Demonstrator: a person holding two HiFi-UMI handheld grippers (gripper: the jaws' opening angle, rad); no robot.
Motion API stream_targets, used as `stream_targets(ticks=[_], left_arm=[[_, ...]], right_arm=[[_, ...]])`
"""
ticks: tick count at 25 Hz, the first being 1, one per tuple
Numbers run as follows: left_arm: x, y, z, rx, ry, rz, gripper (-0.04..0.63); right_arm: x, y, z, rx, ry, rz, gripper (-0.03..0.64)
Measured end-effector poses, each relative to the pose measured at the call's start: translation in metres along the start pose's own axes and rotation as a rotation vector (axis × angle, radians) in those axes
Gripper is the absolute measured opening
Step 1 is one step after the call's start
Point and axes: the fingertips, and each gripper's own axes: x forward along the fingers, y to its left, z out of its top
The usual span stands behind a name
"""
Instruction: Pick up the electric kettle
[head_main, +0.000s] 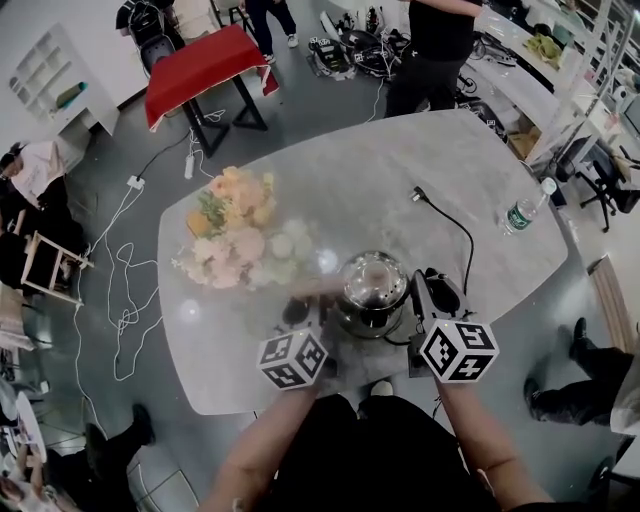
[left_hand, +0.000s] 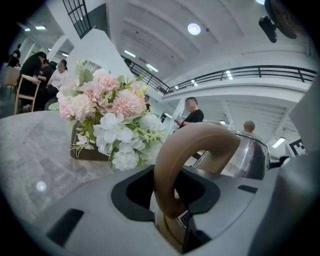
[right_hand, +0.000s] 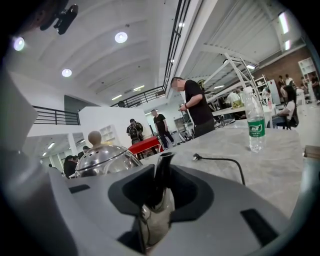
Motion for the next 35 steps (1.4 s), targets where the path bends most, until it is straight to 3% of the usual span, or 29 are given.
stream_targets(ticks=[4, 16, 25, 35], left_arm=[[-0.005, -0.006, 0.013, -0.027, -0.032, -0.012, 0.104], [-0.031, -0.025, 0.059, -0.002, -0.115, -0.065, 0.106], [-0.062, -0.034, 0.065, -0.024, -0.117, -0.077, 0.106], [-0.096, -0.04, 0.056, -0.029, -0.137, -0.04, 0.106]], right_arm=[[-0.005, 0.01, 0.019, -0.038, -0.037, 0.019, 0.084], [-0.031, 0.037, 0.053, -0.047, -0.095, 0.041, 0.084], [-0.063, 0.058, 0.065, -0.059, -0.112, 0.048, 0.086], [-0.087, 0.066, 0.058, -0.072, -0.104, 0.111, 0.086]])
